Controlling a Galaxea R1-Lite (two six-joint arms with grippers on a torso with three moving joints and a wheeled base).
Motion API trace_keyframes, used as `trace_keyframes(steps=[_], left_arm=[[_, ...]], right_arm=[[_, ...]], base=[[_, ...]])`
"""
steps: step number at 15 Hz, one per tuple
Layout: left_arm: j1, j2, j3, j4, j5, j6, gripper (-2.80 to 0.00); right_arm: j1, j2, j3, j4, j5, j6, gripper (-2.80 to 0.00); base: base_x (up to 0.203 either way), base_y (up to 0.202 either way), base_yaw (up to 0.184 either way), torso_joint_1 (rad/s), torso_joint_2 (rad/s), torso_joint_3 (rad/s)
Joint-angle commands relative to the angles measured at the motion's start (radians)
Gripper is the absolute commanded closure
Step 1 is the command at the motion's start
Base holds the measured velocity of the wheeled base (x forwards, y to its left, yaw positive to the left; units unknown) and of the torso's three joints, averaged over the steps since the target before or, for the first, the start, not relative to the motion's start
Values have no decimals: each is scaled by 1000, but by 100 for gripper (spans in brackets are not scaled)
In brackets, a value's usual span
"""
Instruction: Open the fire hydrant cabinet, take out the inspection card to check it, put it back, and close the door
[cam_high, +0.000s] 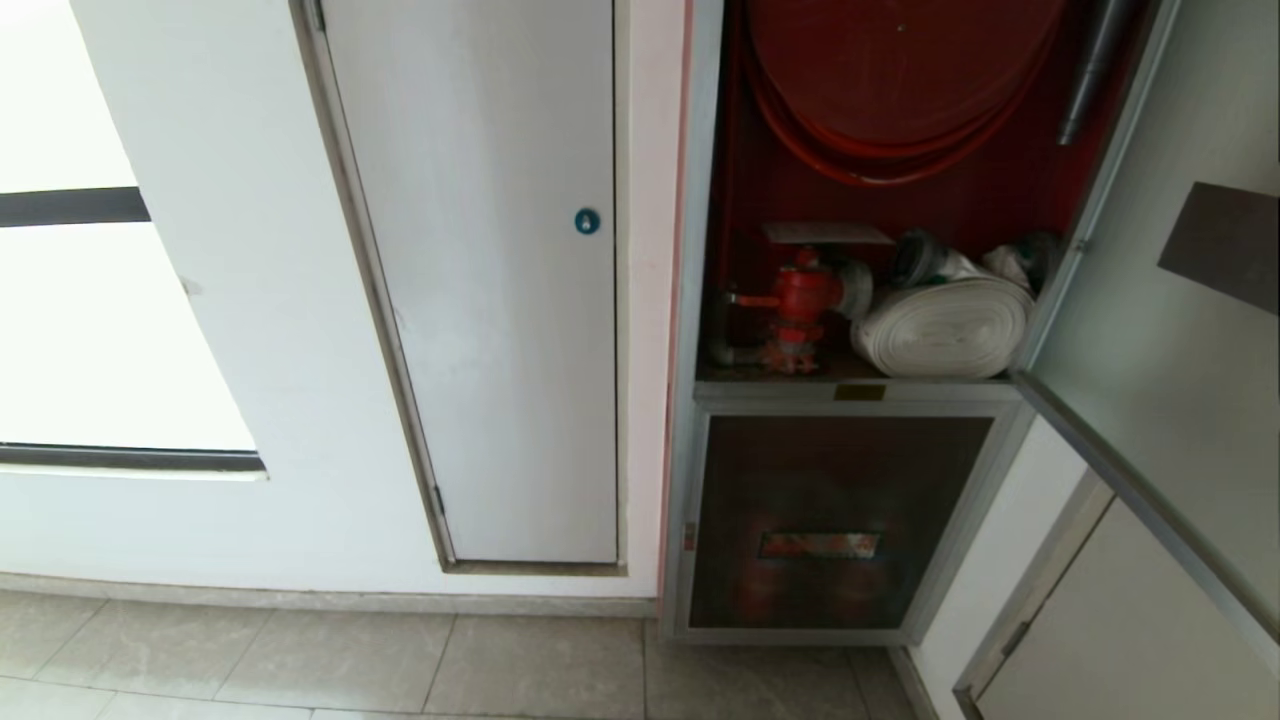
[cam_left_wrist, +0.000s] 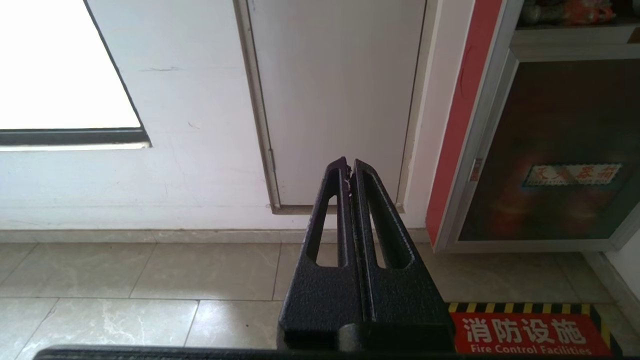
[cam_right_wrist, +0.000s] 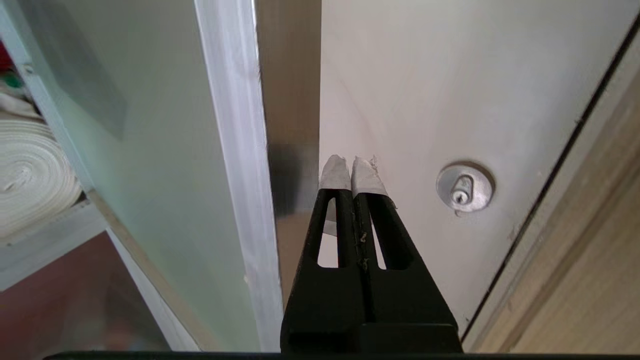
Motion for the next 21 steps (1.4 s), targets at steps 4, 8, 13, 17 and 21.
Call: trace_keyframes(steps=[4,8,13,17,21], left_arm=[[0,1,14,-1,0,1,0],[0,1,14,-1,0,0,0],[0,1,14,-1,0,1,0],[0,1,14,-1,0,1,0],[0,1,14,-1,0,0,0]], right_arm=[[2,-16,9,10,96,0,0],[54,-51,21,24,111,0,0],[197,-118,31,103,111,3,0],[376,-163,30,195,111,3,0],[548,-168,23,214,117,8,0]], base=[[0,0,0,0,0,0],[0,0,0,0,0,0],[0,0,0,0,0,0],[0,0,0,0,0,0],[0,0,0,0,0,0]])
